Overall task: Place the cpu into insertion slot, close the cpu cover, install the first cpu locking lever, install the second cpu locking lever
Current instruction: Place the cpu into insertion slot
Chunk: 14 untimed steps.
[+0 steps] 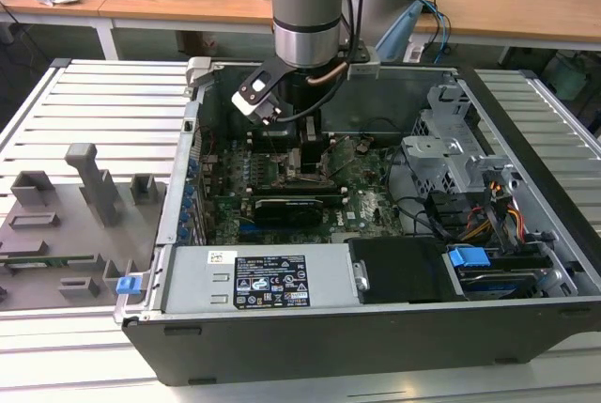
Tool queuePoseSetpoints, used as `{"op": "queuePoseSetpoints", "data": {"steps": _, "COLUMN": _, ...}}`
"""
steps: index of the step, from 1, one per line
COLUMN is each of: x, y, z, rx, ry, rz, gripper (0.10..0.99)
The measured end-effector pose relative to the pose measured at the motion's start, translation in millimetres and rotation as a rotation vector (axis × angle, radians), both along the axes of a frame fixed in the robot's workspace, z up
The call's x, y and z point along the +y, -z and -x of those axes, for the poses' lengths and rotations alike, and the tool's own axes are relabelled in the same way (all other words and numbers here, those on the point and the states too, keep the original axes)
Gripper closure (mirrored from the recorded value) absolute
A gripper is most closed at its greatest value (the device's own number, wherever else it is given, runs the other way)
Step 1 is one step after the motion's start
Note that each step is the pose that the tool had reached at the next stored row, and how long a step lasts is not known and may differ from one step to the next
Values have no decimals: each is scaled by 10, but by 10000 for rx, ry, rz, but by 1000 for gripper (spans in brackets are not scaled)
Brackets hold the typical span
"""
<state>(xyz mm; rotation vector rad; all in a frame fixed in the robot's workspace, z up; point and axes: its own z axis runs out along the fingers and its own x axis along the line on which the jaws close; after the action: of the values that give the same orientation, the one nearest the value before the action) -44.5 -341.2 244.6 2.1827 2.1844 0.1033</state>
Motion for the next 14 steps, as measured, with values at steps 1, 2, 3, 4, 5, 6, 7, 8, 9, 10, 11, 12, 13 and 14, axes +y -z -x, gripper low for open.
{"op": "queuePoseSetpoints", "data": {"steps": 1, "x": 2, "y": 1, "z": 0, "rx": 0, "ry": 0, "rz": 0, "gripper": 549}}
{"op": "queuePoseSetpoints", "data": {"steps": 2, "x": 4, "y": 3, "z": 0, "rx": 0, "ry": 0, "rz": 1, "gripper": 549}}
{"op": "queuePoseSetpoints", "data": {"steps": 3, "x": 5, "y": 5, "z": 0, "rx": 1, "ry": 0, "rz": 2, "gripper": 549}}
{"op": "queuePoseSetpoints", "data": {"steps": 4, "x": 6, "y": 6, "z": 0, "rx": 1, "ry": 0, "rz": 2, "gripper": 549}}
{"op": "queuePoseSetpoints", "data": {"steps": 5, "x": 8, "y": 9, "z": 0, "rx": 1, "ry": 0, "rz": 1, "gripper": 549}}
{"op": "queuePoseSetpoints", "data": {"steps": 6, "x": 9, "y": 11, "z": 0, "rx": 1, "ry": 0, "rz": 2, "gripper": 549}}
{"op": "queuePoseSetpoints", "data": {"steps": 7, "x": 9, "y": 13, "z": 0, "rx": 1, "ry": 0, "rz": 2, "gripper": 549}}
{"op": "queuePoseSetpoints", "data": {"steps": 8, "x": 10, "y": 20, "z": 0, "rx": 0, "ry": 0, "rz": 1, "gripper": 549}}
{"op": "queuePoseSetpoints", "data": {"steps": 9, "x": 13, "y": 30, "z": 0, "rx": 1, "ry": 1, "rz": 2, "gripper": 549}}
{"op": "queuePoseSetpoints", "data": {"steps": 10, "x": 21, "y": 42, "z": 1, "rx": 2, "ry": 2, "rz": 2, "gripper": 549}}
{"op": "queuePoseSetpoints", "data": {"steps": 11, "x": 27, "y": 54, "z": 0, "rx": 0, "ry": 0, "rz": 2, "gripper": 549}}
{"op": "queuePoseSetpoints", "data": {"steps": 12, "x": 33, "y": 64, "z": 0, "rx": 1, "ry": 1, "rz": 1, "gripper": 549}}
{"op": "queuePoseSetpoints", "data": {"steps": 13, "x": 43, "y": 78, "z": 0, "rx": 1, "ry": 0, "rz": 2, "gripper": 549}}
{"op": "queuePoseSetpoints", "data": {"steps": 14, "x": 49, "y": 88, "z": 0, "rx": 0, "ry": 0, "rz": 1, "gripper": 549}}
